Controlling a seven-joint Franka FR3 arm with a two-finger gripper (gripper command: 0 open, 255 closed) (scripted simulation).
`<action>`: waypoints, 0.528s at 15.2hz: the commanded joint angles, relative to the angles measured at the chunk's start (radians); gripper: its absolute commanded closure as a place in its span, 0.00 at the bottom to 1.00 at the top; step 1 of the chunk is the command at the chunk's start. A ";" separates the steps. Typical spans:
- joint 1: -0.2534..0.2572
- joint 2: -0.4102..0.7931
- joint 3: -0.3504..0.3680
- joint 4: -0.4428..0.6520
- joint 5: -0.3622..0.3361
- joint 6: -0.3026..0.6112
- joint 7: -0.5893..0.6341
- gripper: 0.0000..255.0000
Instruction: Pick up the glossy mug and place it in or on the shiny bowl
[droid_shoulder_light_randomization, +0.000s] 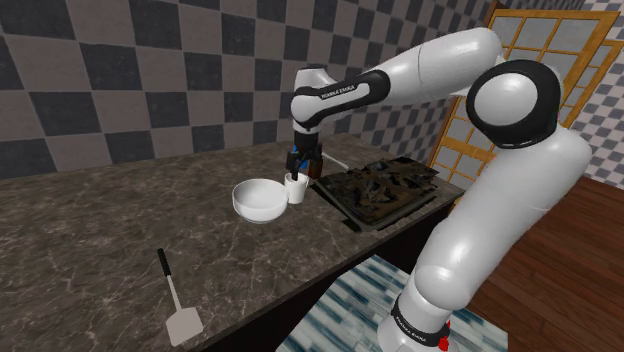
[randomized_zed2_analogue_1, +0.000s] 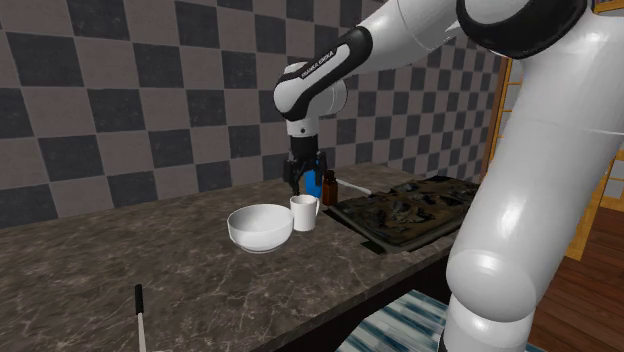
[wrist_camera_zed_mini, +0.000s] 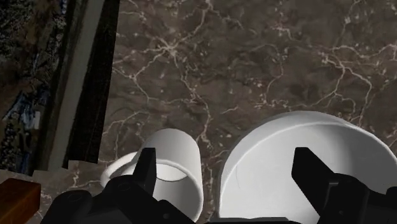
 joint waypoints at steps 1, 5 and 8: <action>-0.001 0.071 -0.007 0.035 0.012 0.043 -0.013 0.00; -0.006 0.223 -0.015 0.134 0.043 0.104 -0.039 0.00; -0.011 0.292 -0.016 0.175 0.058 0.136 -0.051 0.00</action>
